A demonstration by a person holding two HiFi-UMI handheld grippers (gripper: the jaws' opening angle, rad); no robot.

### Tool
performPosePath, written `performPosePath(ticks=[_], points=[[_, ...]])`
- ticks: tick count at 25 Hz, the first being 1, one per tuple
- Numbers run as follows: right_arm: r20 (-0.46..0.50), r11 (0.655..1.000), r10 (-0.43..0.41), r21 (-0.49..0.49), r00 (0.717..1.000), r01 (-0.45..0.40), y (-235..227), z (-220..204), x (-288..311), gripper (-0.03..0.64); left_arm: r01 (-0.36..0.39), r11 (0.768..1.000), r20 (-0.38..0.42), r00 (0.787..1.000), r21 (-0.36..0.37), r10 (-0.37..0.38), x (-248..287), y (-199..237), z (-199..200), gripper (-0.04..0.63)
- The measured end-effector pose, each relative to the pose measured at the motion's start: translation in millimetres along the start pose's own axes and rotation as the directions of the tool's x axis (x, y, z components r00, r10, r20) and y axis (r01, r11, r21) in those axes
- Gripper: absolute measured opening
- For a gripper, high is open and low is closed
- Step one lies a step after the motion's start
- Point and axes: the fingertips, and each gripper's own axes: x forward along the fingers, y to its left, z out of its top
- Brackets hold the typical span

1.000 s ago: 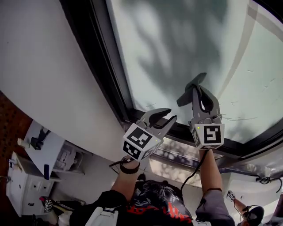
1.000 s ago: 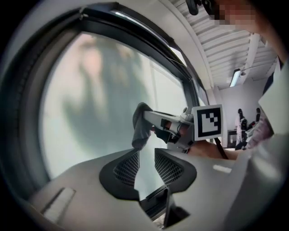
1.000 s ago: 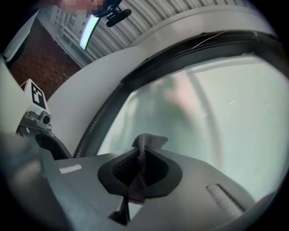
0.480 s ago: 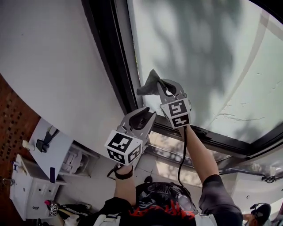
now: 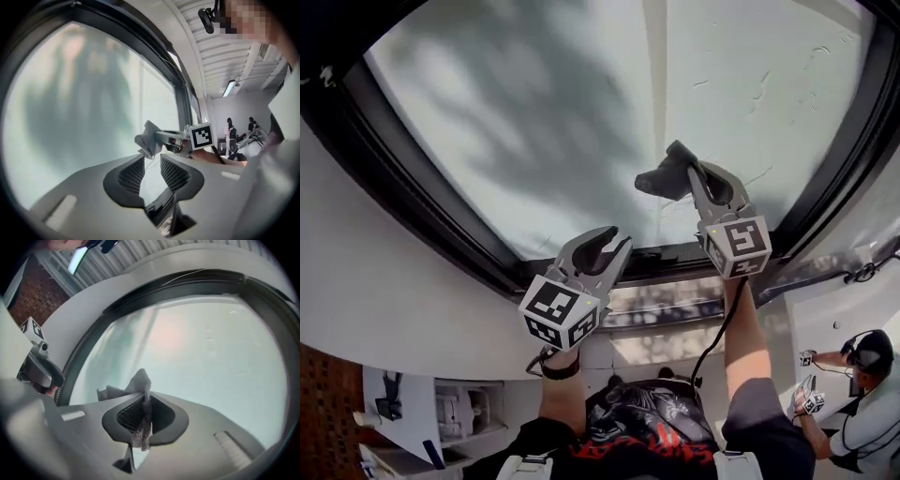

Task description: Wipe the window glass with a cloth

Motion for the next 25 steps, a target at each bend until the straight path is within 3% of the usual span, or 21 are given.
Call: performPosePath(ticks=[2, 4, 6, 8, 11, 13, 15, 18, 21, 23, 25], points=[[-0.041, 0.985, -0.166, 0.038, 0.985, 0.168, -79.6, -18.5, -46.3, 0.018, 0.074, 0.997, -0.012, 0.997, 0.015, -0.074, 25.9, -24.7, 0.1, 0.095], [-0.103, 0.931, -0.352, 0.060, 0.930, 0.359, -161.8, -38.4, -101.0, 0.018, 0.138, 0.990, -0.020, 0.990, 0.031, -0.137, 45.0, -48.3, 1.5, 0.095], [-0.172, 0.867, -0.473, 0.081, 0.864, 0.491, -226.3, -56.7, -145.7, 0.018, 0.170, 0.984, -0.019, 0.985, 0.044, -0.169, 56.5, -65.3, 4.9, 0.095], [-0.188, 0.838, -0.518, 0.084, 0.835, 0.539, -256.4, -64.4, -168.6, 0.018, 0.181, 0.982, -0.018, 0.983, 0.053, -0.180, 61.9, -76.4, 7.3, 0.095], [-0.095, 0.853, -0.504, 0.101, 0.859, 0.512, -243.6, -52.0, -168.1, 0.018, 0.180, 0.982, -0.030, 0.984, 0.060, -0.178, 62.6, -86.2, 4.0, 0.095], [-0.020, 0.891, -0.431, 0.150, 0.902, 0.429, -207.5, -38.0, -149.3, 0.017, 0.172, 0.983, -0.042, 0.985, 0.067, -0.169, 60.6, -85.6, 1.1, 0.095], [0.059, 0.941, -0.287, 0.204, 0.956, 0.270, -146.8, -24.5, -111.7, 0.017, 0.130, 0.989, -0.046, 0.991, 0.068, -0.127, 49.3, -73.9, -0.9, 0.095], [0.160, 0.955, -0.053, 0.297, 0.986, 0.003, -38.0, -12.8, -50.3, 0.015, 0.026, 0.998, -0.039, 0.999, 0.055, -0.024, 15.7, -42.8, -3.8, 0.095], [0.201, 0.922, 0.184, 0.303, 0.962, -0.240, 81.8, -1.5, -0.3, 0.015, -0.095, 0.995, -0.025, 0.995, 0.034, 0.096, -32.2, -4.7, -7.6, 0.095], [0.204, 0.888, 0.334, 0.260, 0.920, -0.380, 164.9, 4.8, 32.4, 0.017, -0.206, 0.978, -0.007, 0.978, 0.014, 0.207, -76.9, 23.8, -6.7, 0.095], [0.213, 0.840, 0.449, 0.231, 0.868, -0.491, 241.2, 13.6, 58.6, 0.017, -0.318, 0.948, 0.019, 0.948, -0.010, 0.318, -126.6, 46.3, -3.2, 0.094]])
